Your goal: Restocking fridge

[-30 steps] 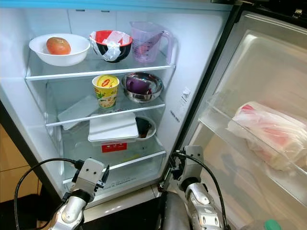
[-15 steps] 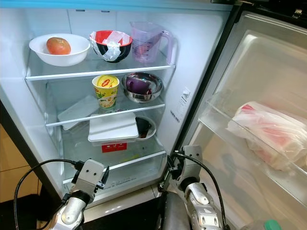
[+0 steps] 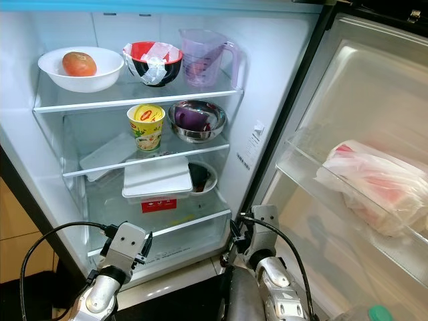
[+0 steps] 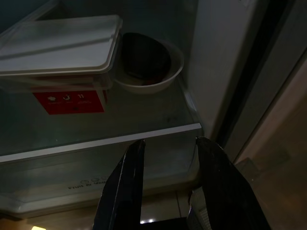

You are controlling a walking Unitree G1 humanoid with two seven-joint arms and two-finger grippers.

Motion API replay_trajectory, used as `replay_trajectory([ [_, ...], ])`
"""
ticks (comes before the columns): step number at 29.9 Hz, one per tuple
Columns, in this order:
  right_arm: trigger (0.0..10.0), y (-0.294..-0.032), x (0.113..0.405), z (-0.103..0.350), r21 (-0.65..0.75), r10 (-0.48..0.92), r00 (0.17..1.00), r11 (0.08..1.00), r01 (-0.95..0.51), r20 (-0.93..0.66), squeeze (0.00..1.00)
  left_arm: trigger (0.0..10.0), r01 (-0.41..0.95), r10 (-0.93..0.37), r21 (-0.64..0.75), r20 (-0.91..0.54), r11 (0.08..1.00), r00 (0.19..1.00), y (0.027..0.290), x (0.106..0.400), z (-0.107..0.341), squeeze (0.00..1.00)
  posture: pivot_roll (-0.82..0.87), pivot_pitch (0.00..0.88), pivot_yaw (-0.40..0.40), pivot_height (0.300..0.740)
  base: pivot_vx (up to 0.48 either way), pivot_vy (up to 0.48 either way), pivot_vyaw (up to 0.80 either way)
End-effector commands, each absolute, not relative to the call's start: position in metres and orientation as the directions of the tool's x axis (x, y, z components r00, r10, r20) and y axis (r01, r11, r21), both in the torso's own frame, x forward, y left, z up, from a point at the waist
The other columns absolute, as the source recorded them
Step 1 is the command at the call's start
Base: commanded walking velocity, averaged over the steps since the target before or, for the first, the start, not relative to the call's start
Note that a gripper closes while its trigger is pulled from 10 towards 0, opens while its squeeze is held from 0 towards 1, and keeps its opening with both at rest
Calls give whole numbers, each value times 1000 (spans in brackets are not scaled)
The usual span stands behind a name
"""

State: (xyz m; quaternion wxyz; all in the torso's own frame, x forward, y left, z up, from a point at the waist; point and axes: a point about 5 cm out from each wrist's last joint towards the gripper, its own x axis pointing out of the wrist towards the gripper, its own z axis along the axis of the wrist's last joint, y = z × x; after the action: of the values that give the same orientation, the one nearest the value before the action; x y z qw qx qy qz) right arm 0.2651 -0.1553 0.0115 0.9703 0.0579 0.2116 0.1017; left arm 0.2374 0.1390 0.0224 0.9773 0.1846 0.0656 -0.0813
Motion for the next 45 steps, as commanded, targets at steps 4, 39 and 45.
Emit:
replay_trajectory([
  [4,10000,-157,262,9,144,212,889,975,-167,-406,0,10000,194,-143,363,-163,911,976,140,238,21,0,-30,0,-118,551,0,0,0],
  [39,10000,-159,262,7,140,206,889,977,-162,-410,0,10000,194,-141,366,-166,910,976,140,238,20,0,-33,0,-120,691,0,0,0],
  [45,10000,-159,262,7,140,205,888,977,-161,-410,0,10000,194,-141,367,-167,910,976,140,238,20,0,-35,0,-119,716,0,0,0],
])
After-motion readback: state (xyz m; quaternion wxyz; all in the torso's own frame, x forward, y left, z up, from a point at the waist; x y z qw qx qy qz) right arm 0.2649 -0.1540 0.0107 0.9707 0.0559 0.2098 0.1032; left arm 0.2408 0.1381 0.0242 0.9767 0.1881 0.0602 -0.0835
